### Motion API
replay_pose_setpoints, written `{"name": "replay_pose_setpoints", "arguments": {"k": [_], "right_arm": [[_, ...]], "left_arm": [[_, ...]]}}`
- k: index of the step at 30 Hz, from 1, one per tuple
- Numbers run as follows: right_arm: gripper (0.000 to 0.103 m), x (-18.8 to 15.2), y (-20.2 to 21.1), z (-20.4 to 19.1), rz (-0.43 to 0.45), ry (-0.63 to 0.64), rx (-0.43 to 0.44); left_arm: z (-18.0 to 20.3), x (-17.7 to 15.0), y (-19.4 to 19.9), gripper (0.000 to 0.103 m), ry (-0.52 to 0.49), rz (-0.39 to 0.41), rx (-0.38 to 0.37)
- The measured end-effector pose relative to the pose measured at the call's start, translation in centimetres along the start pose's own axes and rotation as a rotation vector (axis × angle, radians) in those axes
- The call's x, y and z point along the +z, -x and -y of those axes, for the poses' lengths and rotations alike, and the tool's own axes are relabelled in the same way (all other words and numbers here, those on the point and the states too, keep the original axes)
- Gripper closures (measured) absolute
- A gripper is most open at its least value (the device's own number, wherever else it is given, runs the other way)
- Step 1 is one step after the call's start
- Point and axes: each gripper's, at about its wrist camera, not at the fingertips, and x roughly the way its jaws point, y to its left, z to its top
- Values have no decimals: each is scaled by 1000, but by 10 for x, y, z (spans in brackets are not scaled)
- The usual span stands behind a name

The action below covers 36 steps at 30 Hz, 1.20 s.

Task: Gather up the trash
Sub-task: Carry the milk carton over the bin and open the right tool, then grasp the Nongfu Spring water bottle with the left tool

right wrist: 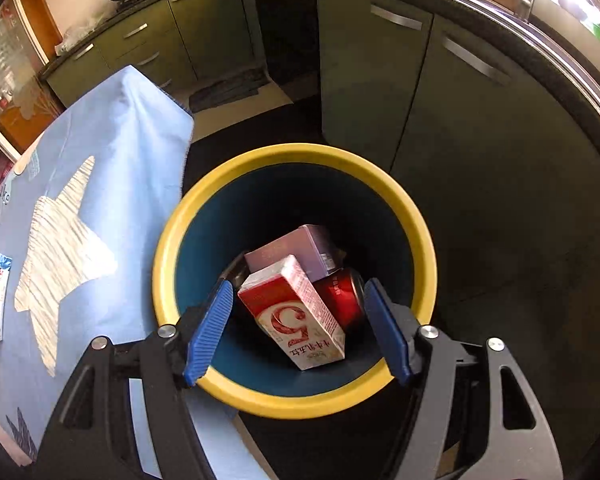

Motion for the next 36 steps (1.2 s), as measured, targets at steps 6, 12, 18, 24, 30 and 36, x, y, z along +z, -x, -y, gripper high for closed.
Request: {"name": "replay_pose_setpoints", "arguments": {"k": [6,12,18,24,30,36], "right_arm": [[38,-10,21,-34,44,62,83],[38,-18,33,-79,54,148,147],[38,-20,40,-124,51,268,180],[38,-23,41,-142,38,295,188],[38,-26,36,-141,24,295,190],[38,-28,27,-136,10,291,212]], "left_arm": [[-9,1,-13,5,27,-29,-15],[-17,3,-32,5,27,-76,4],[-11,-5,-35,5,19,-118,-57],[-1,-14,-47,5,3,-213,-66],[8,-24,-65,13,47,-368,-132],[-3,-36,-92,20,164,-524,-194]]}}
